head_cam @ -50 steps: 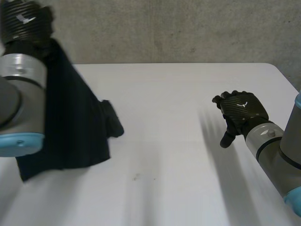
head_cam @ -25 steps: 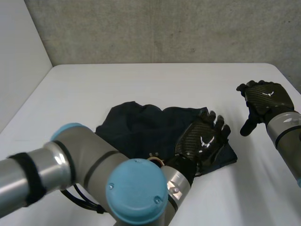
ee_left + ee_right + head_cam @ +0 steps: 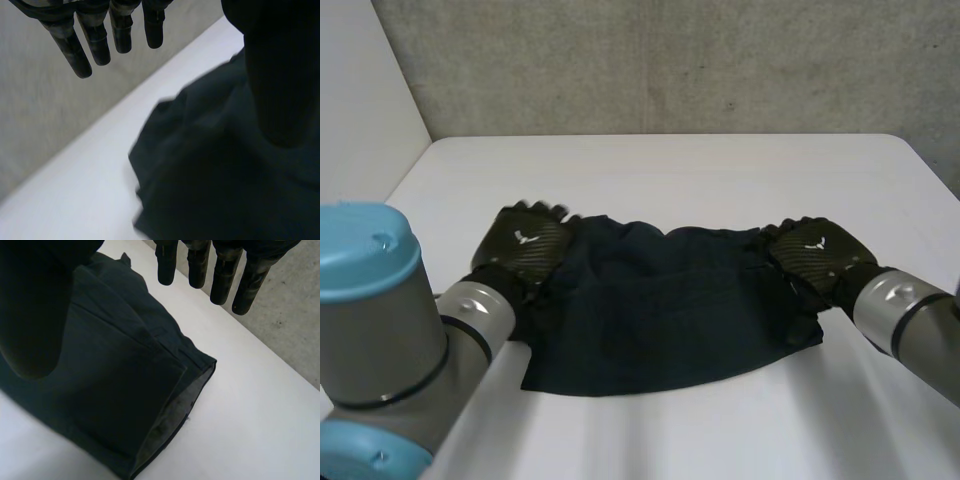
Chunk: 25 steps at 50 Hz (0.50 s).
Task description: Fold the shorts.
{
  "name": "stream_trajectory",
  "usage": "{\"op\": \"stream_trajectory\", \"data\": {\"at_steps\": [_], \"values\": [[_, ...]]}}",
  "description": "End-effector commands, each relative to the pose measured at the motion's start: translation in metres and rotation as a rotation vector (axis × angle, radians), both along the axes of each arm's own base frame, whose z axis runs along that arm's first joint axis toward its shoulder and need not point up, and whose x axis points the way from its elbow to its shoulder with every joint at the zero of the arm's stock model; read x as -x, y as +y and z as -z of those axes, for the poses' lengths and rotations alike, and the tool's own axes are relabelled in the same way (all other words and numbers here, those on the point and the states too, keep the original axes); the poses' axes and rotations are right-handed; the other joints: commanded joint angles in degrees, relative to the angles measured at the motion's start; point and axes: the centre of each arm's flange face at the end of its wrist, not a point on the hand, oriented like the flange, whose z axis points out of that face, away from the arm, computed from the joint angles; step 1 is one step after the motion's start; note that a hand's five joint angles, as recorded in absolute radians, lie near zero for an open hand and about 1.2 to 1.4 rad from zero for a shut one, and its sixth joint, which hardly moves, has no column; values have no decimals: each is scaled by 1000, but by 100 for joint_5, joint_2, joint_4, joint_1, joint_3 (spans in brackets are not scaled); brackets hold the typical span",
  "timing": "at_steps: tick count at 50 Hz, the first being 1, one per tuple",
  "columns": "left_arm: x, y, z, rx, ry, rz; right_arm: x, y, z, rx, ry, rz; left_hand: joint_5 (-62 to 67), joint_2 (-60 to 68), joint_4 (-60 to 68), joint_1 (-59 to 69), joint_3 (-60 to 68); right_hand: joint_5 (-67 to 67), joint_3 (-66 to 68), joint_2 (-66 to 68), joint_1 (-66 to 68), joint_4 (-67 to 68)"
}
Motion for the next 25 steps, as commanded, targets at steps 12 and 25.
{"op": "stream_trajectory", "data": {"at_steps": [12,25], "values": [[-9,-32,52,-196,1,-82,-28,-74,42,-286,-184,73,871,977,954,998,895,820,903,953,1221,776],[-7,-32,36,-153,23,-67,-32,-81,31,-287,-177,49,6740,6847,6824,6867,6764,6702,6786,6835,7103,6658]]}}
